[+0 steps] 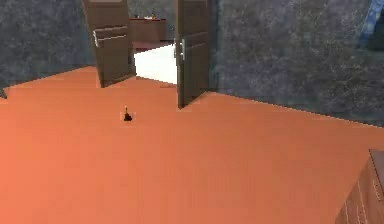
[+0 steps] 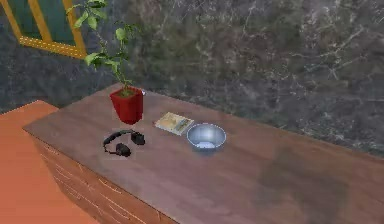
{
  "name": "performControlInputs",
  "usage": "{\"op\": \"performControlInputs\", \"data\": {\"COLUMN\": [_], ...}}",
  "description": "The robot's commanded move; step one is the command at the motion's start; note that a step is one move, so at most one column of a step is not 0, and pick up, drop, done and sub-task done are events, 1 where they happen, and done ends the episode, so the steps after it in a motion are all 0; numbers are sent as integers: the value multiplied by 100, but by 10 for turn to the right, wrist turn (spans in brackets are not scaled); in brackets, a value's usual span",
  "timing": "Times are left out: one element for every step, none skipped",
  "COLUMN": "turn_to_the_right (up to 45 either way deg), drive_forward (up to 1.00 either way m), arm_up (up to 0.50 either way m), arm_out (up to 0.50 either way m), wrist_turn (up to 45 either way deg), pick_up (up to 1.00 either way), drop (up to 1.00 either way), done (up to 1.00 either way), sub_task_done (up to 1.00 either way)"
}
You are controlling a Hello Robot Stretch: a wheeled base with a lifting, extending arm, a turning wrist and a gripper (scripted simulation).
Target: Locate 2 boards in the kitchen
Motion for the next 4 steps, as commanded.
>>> {"op": "performControlInputs", "data": {"turn_to_the_right": [-450,-150,0,330], "drive_forward": [0,0,10,0], "arm_up": [0,0,0,0], "arm_out": [0,0,0,0], "wrist_turn": [0,0,0,0], "pick_up": [0,0,0,0], "drop": [0,0,0,0], "done": [0,0,0,0], "sub_task_done": [0,0,0,0]}}
